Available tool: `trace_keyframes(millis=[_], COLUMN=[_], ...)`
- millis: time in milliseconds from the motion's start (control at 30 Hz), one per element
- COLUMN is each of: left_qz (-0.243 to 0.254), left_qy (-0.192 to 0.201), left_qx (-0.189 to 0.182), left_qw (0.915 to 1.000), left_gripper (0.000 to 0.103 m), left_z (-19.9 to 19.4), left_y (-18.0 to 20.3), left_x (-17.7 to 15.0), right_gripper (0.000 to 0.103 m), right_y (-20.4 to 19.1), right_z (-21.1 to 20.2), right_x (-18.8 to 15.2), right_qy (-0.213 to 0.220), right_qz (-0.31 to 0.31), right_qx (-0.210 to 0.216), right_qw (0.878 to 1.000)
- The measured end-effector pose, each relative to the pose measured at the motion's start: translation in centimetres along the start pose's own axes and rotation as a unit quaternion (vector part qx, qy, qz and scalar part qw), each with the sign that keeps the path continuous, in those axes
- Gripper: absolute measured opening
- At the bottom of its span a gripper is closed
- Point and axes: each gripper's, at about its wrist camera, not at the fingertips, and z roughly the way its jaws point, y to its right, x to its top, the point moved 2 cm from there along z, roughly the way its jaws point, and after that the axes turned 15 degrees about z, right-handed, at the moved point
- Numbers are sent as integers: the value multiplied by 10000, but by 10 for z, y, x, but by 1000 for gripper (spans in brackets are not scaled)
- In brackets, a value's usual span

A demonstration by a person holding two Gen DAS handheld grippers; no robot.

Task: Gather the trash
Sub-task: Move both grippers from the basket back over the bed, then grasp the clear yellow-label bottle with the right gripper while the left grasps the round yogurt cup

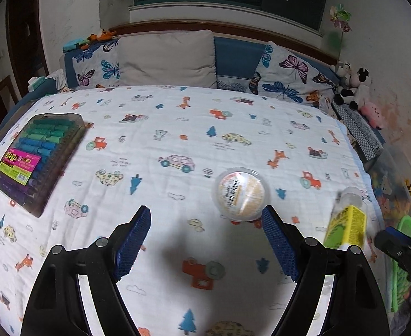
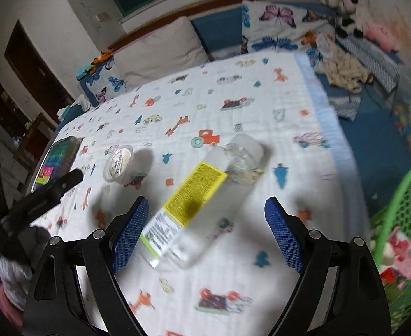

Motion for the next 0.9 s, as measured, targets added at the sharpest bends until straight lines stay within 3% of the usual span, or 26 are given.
trace_keyframes(millis=[267,400,500,900], left_qz=[41,105,168,700], left_qy=[-1,-34,-59,-168], left_qx=[-146,-234,-300,-420], left_qw=[9999,9997,9994,9965], left_gripper=[79,79,83,89], left_z=[10,17,22,50], left_y=[-10,-9,-5,26], left_x=[-2,-3,-3,5], right_gripper=[84,81,68,58], right_y=[-4,-7,-6,-2], right_z=[40,52,58,39], right_x=[8,8,8,7], right_qy=[-386,-465,-537,-536], right_qz=[524,494,472,278], right_qx=[-289,-510,-668,-485], right_qw=[9975,9964,9952,9970])
